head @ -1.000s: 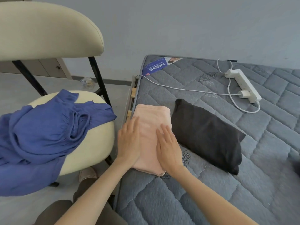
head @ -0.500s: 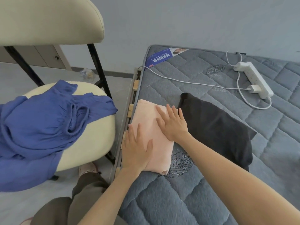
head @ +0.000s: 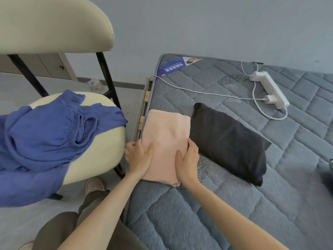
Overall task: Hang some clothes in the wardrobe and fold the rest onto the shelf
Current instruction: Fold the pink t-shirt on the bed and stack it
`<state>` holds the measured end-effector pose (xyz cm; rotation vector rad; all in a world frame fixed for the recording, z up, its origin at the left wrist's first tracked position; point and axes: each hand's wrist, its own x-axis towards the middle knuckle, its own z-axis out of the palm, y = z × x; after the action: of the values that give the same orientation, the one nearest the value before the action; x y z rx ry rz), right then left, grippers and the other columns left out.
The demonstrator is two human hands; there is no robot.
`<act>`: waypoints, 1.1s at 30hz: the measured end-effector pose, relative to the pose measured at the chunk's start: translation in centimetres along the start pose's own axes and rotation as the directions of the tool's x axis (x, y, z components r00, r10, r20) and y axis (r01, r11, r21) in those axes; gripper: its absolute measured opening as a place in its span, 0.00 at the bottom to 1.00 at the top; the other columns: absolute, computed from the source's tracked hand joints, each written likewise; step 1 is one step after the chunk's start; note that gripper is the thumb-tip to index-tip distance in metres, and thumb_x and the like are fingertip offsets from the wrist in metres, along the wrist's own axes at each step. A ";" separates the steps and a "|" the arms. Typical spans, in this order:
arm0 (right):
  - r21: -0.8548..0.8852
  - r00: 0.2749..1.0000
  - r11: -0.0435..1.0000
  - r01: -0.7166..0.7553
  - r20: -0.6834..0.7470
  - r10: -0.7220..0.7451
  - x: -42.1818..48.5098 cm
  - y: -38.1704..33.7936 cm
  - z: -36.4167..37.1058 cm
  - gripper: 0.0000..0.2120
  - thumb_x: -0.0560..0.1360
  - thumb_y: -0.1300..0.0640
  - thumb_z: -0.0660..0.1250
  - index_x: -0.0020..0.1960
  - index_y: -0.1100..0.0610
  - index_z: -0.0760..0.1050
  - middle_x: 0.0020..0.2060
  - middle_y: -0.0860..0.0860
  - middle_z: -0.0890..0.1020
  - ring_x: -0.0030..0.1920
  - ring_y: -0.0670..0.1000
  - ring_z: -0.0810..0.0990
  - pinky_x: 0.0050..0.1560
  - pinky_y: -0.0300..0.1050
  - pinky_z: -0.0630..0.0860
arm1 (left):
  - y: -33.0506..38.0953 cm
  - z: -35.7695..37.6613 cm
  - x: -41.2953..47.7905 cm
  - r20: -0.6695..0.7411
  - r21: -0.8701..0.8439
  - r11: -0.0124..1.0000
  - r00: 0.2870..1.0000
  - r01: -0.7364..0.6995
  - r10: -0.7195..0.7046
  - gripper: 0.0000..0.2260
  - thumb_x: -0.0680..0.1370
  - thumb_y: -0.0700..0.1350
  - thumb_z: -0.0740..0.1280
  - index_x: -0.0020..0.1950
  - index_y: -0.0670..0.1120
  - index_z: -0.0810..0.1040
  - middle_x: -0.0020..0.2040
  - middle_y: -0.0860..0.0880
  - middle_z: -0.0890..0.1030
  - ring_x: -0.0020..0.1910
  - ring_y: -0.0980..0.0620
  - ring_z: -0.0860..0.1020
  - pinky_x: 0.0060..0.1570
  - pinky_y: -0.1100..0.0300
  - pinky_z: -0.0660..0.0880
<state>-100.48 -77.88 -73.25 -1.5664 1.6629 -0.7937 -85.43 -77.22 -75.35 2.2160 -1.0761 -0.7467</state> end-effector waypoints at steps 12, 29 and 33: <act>0.163 0.946 0.940 -0.301 0.173 0.273 2.2 -1.6 0.5 0.29 0.75 0.47 0.69 0.66 0.58 0.58 0.59 0.54 0.74 0.55 0.54 0.74 0.54 0.49 0.72 | -0.2 -1.7 1.2 0.255 -0.174 0.975 0.963 0.137 -0.090 0.32 0.66 0.70 0.65 0.55 0.45 0.76 0.50 0.49 0.81 0.50 0.48 0.80 0.49 0.54 0.76; -0.390 0.777 0.913 0.120 0.609 0.158 4.8 1.8 -11.5 0.25 0.71 0.41 0.71 0.64 0.49 0.73 0.58 0.47 0.77 0.59 0.51 0.75 0.63 0.49 0.72 | 4.2 2.8 -12.6 0.859 -0.332 0.503 0.476 0.798 -0.189 0.15 0.78 0.47 0.66 0.63 0.44 0.71 0.57 0.43 0.77 0.59 0.43 0.74 0.59 0.48 0.71; -0.425 0.899 0.889 0.173 0.436 0.034 3.6 3.3 -12.2 0.21 0.73 0.43 0.70 0.63 0.49 0.74 0.56 0.48 0.79 0.54 0.49 0.76 0.56 0.44 0.73 | 4.3 3.2 -12.7 0.782 -0.301 0.670 0.578 0.679 -0.234 0.19 0.80 0.55 0.61 0.65 0.44 0.69 0.56 0.43 0.77 0.53 0.44 0.77 0.53 0.53 0.75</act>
<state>-112.48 -81.61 -69.37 -1.9593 1.5197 -0.0506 -96.46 -69.82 -71.63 1.6622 -0.3502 -1.9934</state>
